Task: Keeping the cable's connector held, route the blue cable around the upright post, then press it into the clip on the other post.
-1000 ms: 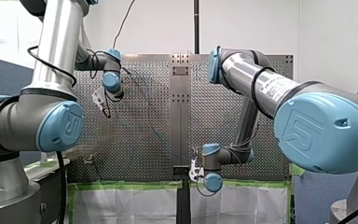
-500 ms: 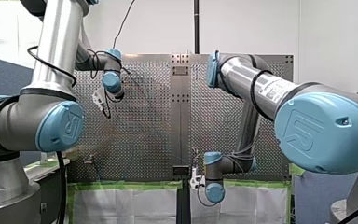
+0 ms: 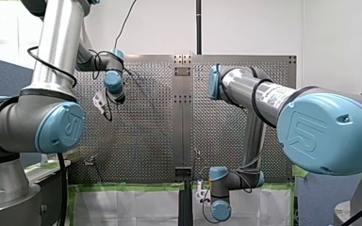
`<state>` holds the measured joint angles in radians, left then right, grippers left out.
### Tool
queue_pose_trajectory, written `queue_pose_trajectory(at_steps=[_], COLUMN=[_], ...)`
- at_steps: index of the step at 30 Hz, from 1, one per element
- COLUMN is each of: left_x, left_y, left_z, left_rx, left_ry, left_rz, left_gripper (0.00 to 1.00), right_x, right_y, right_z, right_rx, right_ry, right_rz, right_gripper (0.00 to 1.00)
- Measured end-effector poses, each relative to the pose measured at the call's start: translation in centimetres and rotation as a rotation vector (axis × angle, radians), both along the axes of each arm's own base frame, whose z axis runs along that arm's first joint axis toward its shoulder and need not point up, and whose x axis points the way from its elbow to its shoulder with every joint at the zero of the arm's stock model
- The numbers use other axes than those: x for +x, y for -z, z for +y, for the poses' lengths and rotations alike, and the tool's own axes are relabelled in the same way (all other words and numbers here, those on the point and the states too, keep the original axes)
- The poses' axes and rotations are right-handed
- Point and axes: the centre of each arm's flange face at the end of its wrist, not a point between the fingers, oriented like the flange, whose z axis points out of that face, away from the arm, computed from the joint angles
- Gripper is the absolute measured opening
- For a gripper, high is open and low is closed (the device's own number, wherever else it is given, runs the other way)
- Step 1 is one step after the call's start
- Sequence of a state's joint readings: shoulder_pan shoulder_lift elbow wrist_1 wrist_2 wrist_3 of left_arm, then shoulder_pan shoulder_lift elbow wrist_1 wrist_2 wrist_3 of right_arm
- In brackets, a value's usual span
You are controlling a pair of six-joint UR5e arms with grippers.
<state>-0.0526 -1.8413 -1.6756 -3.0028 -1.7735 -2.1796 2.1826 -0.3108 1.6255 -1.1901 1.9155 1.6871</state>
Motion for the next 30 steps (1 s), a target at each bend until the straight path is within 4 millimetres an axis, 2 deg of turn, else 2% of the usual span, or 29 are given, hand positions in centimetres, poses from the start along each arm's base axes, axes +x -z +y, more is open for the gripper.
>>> queue_pose_trajectory(at_steps=[9,19,30], left_x=[-0.7,0.1,0.7], left_y=[0.5,0.1,0.0], left_z=[-0.6,-0.7,1.1], left_rx=[-0.082,-0.178,-0.286], left_ry=[0.030,0.061,0.048], left_rz=[0.051,-0.004,-0.022], left_gripper=[1.00,1.00,1.00], right_x=[0.0,0.2,0.3], right_y=[-0.1,-0.5,-0.5], right_z=[-0.3,-1.0,-1.1], right_rx=[-0.014,-0.028,-0.017], right_ry=[0.005,0.008,0.004], right_rz=[-0.030,-0.095,-0.112], right_gripper=[0.00,0.00,0.00])
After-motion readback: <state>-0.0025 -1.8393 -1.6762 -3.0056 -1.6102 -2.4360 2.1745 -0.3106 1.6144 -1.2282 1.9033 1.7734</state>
